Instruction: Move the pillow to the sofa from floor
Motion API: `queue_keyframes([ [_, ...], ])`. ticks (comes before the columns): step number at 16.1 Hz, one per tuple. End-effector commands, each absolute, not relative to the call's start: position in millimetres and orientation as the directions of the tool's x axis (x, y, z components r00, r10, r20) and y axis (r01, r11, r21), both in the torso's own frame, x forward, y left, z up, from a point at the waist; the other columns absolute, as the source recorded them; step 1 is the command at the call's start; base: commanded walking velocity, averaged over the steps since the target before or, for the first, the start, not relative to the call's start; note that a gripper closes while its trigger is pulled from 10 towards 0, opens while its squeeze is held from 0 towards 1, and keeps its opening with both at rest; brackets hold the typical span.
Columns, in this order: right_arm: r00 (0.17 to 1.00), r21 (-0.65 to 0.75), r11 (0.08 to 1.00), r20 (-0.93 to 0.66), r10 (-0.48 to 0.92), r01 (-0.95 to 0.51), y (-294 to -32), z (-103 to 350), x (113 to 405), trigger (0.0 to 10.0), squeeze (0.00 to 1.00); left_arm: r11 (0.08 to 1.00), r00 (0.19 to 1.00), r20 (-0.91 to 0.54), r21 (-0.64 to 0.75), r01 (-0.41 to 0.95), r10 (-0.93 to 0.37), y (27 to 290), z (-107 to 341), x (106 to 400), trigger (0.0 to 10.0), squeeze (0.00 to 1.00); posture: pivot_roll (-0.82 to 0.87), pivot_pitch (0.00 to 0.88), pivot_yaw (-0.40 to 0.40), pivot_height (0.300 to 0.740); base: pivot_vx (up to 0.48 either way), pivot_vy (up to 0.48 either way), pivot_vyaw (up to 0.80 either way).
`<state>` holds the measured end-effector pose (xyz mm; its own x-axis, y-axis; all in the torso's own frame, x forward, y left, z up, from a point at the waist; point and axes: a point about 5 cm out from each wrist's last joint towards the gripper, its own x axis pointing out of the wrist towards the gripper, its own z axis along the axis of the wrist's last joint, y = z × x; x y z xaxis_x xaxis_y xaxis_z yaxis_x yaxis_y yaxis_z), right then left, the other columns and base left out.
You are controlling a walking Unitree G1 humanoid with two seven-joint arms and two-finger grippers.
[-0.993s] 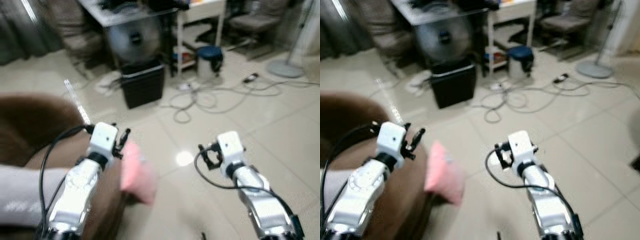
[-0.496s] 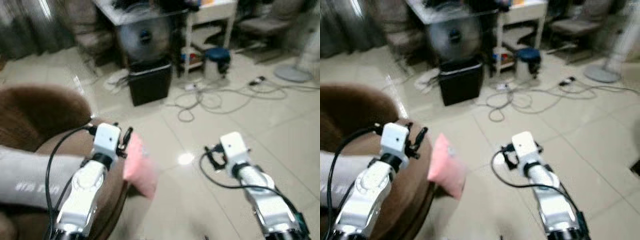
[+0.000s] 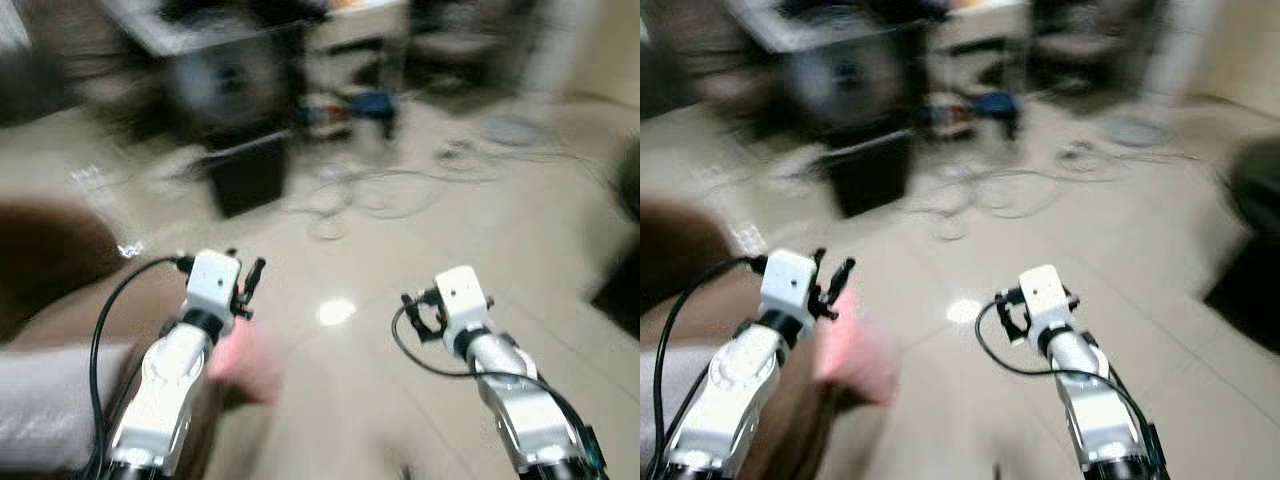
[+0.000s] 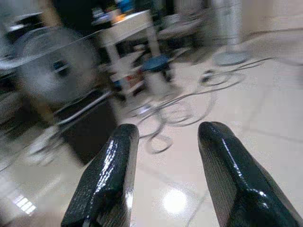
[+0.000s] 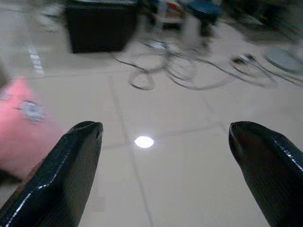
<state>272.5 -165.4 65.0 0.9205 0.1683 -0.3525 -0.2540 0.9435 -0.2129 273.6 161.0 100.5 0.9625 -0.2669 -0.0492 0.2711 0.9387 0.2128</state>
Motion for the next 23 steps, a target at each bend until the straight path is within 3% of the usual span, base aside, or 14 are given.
queue_keyframes([
  [1, 0.923, -0.211, 0.944, -0.346, 0.170, -0.253, -165.9, 65.4, 273.9, 10.0, 0.00, 0.935, 0.961, -0.058, 0.219, 0.278, -0.272, 161.8, 99.1, 274.0, 10.0, 0.00, 0.04, 0.000, 0.077, 0.740, 0.345, 0.000, 0.00],
  [8, 0.910, -0.248, 0.917, -0.354, 0.215, -0.313, -166.7, 62.7, 277.0, 10.0, 0.00, 0.941, 0.967, -0.084, 0.222, 0.254, -0.241, 168.6, 91.2, 270.9, 10.0, 0.00, 0.06, 0.000, 0.067, 0.740, 0.346, 0.000, 0.00],
  [12, 0.908, -0.245, 0.916, -0.357, 0.221, -0.319, -165.9, 60.5, 278.0, 10.0, 0.00, 0.942, 0.968, -0.084, 0.223, 0.251, -0.238, 169.4, 90.6, 270.1, 10.0, 0.00, 0.06, 0.000, 0.067, 0.740, 0.350, 0.000, 0.80],
  [23, 0.900, -0.234, 0.917, -0.374, 0.222, -0.323, -168.5, 55.0, 275.0, 10.0, 0.00, 0.940, 0.966, -0.088, 0.223, 0.258, -0.245, 167.7, 89.9, 269.7, 10.0, 0.00, 0.06, 0.000, 0.072, 0.740, 0.347, 0.000, 0.22],
])
